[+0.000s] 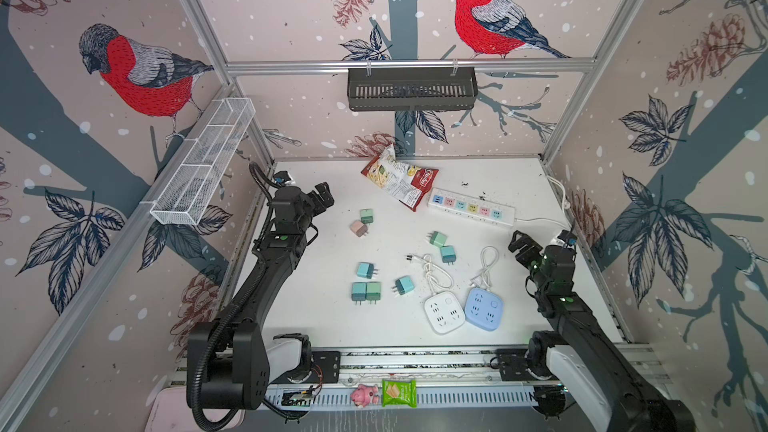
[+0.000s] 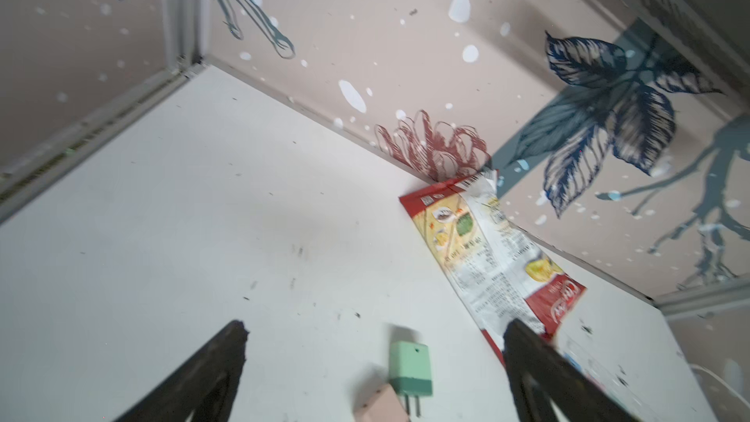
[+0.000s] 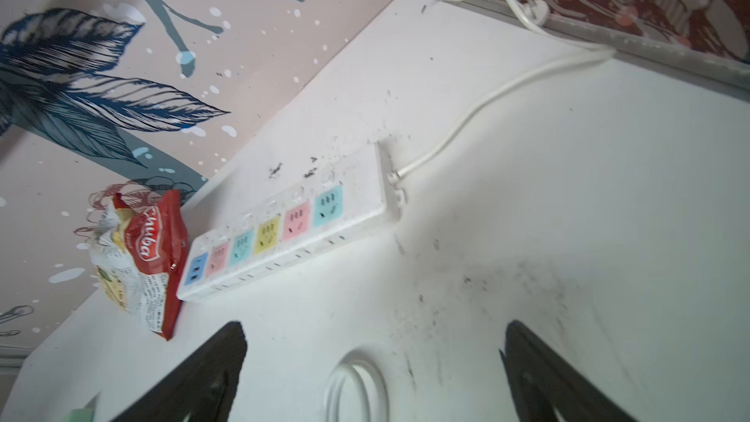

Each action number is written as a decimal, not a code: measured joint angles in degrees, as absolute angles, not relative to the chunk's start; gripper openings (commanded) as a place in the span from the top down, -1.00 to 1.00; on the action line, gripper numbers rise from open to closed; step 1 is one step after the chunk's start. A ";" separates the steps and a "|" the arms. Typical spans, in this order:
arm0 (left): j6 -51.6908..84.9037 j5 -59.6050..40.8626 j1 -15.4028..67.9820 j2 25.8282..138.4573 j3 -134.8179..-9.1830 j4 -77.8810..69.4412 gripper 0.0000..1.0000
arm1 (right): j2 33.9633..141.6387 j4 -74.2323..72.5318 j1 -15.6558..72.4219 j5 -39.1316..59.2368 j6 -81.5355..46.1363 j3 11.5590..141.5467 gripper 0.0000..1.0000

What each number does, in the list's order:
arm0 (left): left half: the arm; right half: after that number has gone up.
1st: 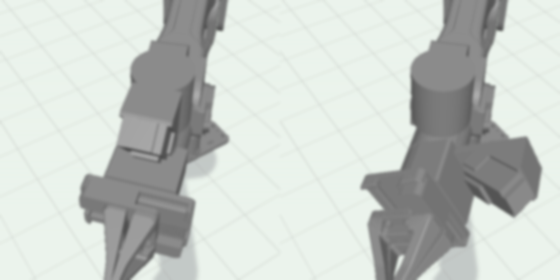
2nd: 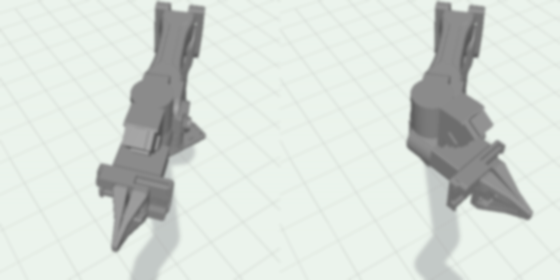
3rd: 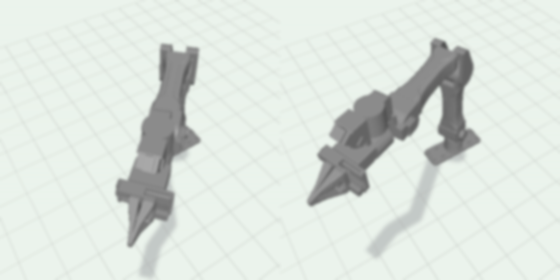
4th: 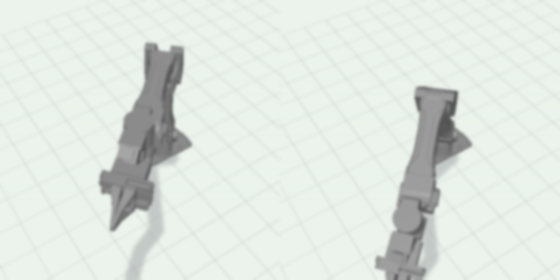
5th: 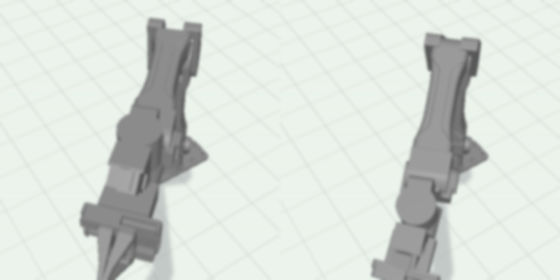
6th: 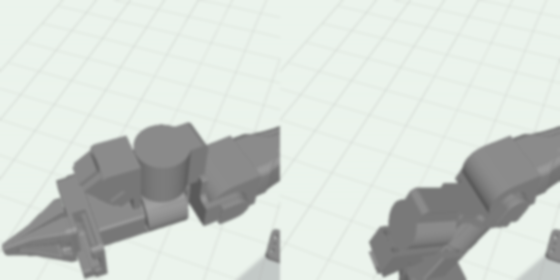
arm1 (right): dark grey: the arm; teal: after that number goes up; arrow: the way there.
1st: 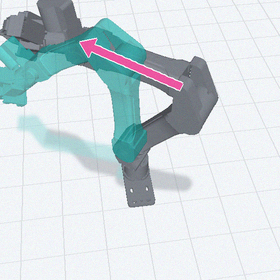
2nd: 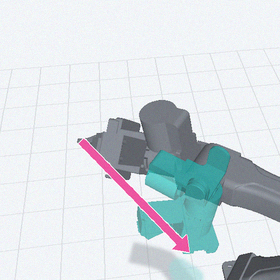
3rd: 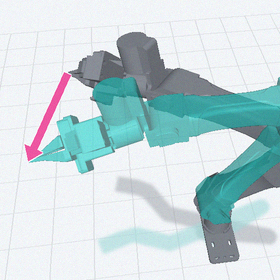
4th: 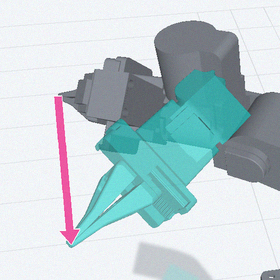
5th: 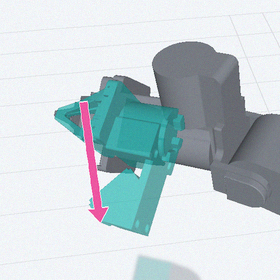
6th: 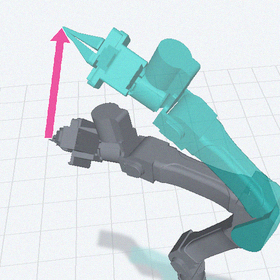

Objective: Insert the plug

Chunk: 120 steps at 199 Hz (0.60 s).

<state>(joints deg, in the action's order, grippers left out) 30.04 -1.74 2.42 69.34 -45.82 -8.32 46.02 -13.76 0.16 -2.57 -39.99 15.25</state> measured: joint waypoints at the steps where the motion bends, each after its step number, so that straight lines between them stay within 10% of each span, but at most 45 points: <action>1: 30.11 -1.85 2.48 69.30 -45.82 -8.34 -0.96 | 46.19 -13.80 0.16 -2.42 -39.97 15.44 -0.99; 47: 35.09 -8.08 0.12 73.47 -45.71 -7.95 -0.64 | 57.49 -13.87 0.01 -2.26 -37.74 23.29 -1.00; 120: 30.20 -6.70 9.13 75.79 -50.00 -3.81 -0.45 | 96.44 -1.98 3.55 -0.95 -32.88 60.14 -0.48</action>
<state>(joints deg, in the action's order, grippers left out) 30.20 -6.70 9.13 75.79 -50.00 -3.81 96.44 -1.98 3.55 -0.95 -32.88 60.14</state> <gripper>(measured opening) 0.728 0.743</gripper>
